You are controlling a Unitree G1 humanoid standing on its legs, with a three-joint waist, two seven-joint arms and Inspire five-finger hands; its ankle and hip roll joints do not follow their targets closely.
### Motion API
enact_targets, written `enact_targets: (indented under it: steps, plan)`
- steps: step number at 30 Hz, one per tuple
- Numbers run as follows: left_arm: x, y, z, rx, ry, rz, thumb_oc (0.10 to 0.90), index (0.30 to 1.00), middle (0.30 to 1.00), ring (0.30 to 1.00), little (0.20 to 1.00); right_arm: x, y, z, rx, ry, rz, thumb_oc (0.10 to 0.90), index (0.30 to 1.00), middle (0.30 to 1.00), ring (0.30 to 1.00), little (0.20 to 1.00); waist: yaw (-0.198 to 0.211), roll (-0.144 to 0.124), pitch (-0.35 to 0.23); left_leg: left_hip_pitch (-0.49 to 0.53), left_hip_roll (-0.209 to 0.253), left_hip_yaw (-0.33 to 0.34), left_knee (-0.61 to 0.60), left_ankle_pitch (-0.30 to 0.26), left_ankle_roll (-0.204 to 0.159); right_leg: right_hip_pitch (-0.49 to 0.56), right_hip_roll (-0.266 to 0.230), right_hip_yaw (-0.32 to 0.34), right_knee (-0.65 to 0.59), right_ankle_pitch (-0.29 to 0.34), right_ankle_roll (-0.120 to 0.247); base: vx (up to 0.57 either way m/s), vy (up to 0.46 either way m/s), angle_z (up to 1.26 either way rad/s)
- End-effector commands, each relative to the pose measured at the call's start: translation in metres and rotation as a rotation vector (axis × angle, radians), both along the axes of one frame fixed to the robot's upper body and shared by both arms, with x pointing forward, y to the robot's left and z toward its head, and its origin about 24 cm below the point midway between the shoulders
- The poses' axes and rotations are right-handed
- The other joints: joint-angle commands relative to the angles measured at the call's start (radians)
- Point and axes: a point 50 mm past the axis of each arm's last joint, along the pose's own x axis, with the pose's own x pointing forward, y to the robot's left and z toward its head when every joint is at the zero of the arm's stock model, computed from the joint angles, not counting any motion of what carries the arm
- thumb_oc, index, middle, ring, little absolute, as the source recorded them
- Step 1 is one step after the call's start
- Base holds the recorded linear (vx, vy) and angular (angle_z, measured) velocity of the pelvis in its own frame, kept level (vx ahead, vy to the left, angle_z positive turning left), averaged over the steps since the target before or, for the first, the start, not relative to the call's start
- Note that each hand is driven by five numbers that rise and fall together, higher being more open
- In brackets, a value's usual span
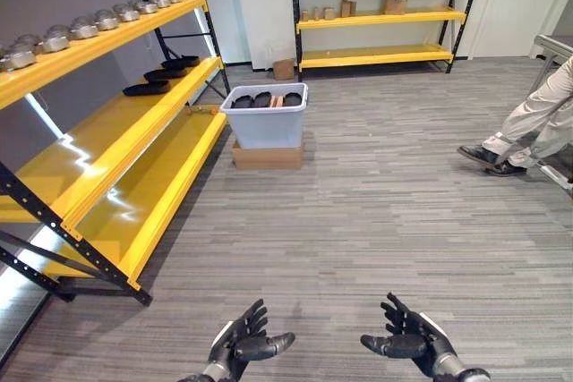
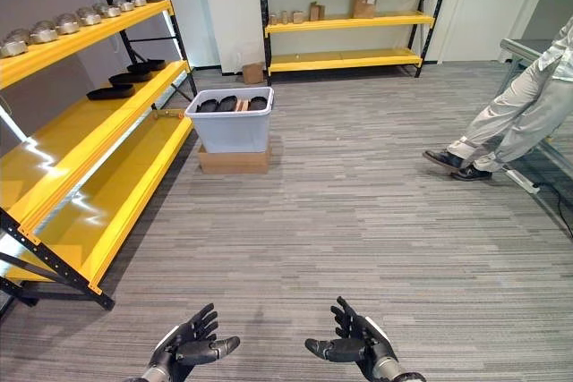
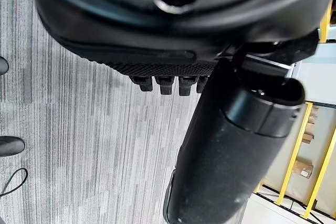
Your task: Move parts from the plastic box to the shelf.
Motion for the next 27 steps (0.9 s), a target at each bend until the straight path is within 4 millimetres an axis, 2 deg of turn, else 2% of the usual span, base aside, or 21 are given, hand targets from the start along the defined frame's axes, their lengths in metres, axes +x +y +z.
enact_targets:
  steps: [1, 27]
  plan:
    - [0.0383, 0.0091, 0.0293, -0.007, -0.226, 0.012, 0.9, 1.0, 1.0, 1.0, 1.0, 0.0402, 0.0086, 0.0321, 0.043, -0.234, 0.058, 0.9, 1.0, 1.0, 1.0, 1.0, -0.002, -0.055, -0.018, -0.015, 0.057, -0.041, -0.005, 0.002, -0.041, 0.013, -0.035, -0.02, 0.012, 0.005, 0.052, 0.0, 0.0, 0.0]
    - [0.0387, 0.0107, 0.0286, 0.008, -0.222, 0.005, 0.9, 1.0, 1.0, 1.0, 1.0, 0.0407, 0.0063, 0.0317, 0.028, -0.23, 0.062, 0.9, 1.0, 1.0, 1.0, 1.0, -0.003, -0.054, -0.019, -0.007, 0.056, -0.041, -0.005, -0.002, -0.04, 0.019, -0.037, -0.014, 0.007, 0.006, 0.053, 0.0, 0.0, 0.0]
